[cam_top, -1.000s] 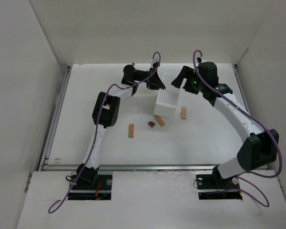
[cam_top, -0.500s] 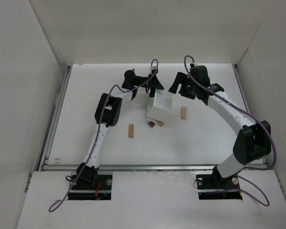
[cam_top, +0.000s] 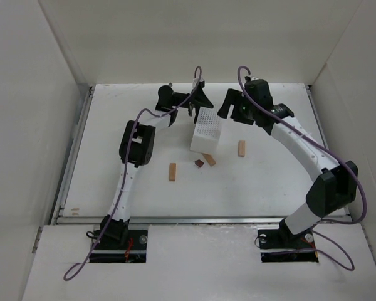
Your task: Build the wood block tower
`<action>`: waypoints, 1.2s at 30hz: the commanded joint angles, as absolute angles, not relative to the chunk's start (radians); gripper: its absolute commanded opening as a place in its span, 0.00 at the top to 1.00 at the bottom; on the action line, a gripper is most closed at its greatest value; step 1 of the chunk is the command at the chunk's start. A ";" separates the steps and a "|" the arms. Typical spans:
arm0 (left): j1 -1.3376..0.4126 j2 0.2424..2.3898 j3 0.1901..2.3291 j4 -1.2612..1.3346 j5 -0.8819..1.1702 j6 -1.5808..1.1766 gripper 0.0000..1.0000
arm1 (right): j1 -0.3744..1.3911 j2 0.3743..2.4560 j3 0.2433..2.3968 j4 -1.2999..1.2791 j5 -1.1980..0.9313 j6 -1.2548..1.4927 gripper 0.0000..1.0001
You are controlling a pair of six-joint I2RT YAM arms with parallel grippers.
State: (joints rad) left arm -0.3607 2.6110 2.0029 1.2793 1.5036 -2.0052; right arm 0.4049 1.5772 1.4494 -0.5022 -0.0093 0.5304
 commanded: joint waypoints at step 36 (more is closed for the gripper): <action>-0.230 2.410 1.721 2.063 1.724 -2.048 0.00 | 0.580 1.821 1.873 -0.732 0.262 0.523 0.11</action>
